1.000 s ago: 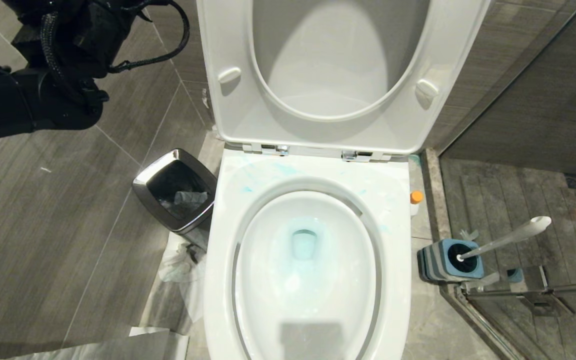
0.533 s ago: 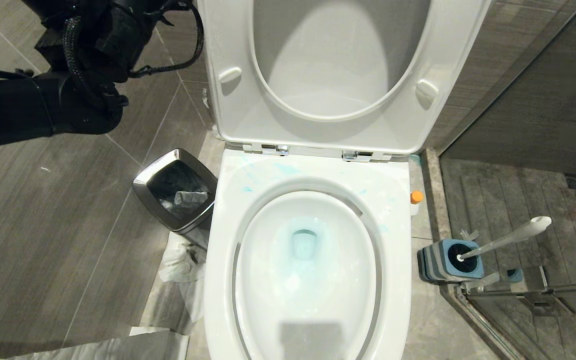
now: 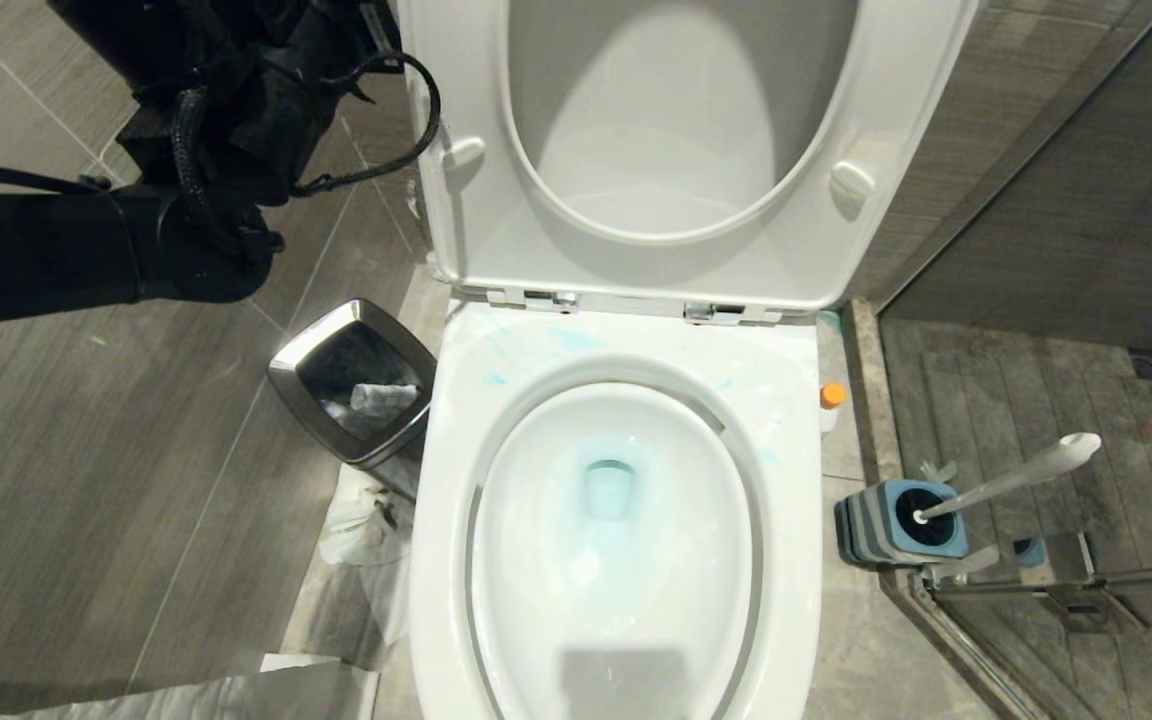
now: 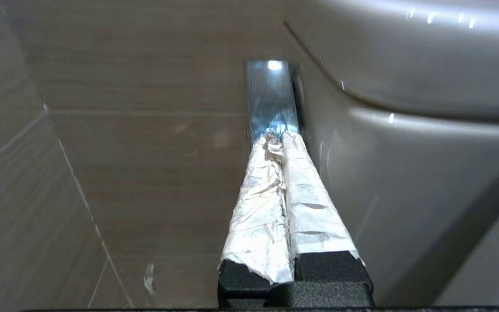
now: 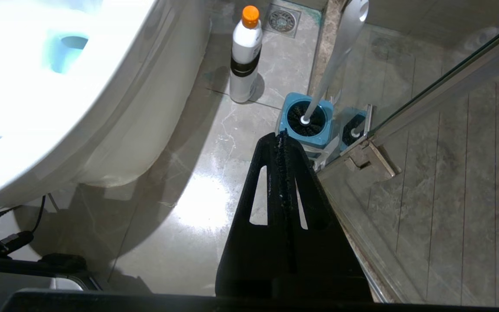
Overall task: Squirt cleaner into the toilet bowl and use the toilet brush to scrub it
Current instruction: Flush the toilet
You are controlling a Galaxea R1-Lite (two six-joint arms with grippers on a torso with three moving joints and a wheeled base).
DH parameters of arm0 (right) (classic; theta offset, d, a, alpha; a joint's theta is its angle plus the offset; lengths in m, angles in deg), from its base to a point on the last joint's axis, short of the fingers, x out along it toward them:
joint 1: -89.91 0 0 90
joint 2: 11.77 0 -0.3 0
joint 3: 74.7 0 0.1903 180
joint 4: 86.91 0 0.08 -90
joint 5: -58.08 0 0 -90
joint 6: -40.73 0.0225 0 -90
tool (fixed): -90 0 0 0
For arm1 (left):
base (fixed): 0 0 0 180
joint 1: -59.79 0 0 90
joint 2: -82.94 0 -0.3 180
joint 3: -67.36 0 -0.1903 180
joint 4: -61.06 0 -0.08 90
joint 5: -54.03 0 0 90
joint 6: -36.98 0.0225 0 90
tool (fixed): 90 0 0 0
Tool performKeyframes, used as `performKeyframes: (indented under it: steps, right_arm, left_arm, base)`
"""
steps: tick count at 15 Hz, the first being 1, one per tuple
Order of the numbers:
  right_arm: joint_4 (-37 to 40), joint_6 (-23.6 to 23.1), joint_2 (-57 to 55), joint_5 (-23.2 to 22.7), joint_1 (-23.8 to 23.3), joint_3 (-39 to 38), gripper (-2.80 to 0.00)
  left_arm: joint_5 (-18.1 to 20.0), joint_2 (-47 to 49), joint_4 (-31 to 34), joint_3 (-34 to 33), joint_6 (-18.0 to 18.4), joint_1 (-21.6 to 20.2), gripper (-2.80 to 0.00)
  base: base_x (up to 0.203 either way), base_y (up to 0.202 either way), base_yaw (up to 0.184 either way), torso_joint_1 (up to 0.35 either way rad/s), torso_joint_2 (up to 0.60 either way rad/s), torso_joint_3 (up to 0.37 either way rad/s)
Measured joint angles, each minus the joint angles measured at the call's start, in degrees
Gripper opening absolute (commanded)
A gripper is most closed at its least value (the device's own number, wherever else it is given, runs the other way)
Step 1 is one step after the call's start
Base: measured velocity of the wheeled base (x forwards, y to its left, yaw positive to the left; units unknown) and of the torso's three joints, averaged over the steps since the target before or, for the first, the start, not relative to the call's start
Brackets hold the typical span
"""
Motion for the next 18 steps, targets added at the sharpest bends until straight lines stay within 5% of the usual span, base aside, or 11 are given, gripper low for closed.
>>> performKeyframes:
  steps: [18]
  right_arm:
    - [0.0, 0.0, 0.0, 0.0, 0.0, 0.0, -2.8]
  left_arm:
    - [-0.1, -1.4, 0.9, -3.6, 1.7, -0.1, -2.8]
  base:
    - [0.0, 0.0, 0.0, 0.0, 0.0, 0.0]
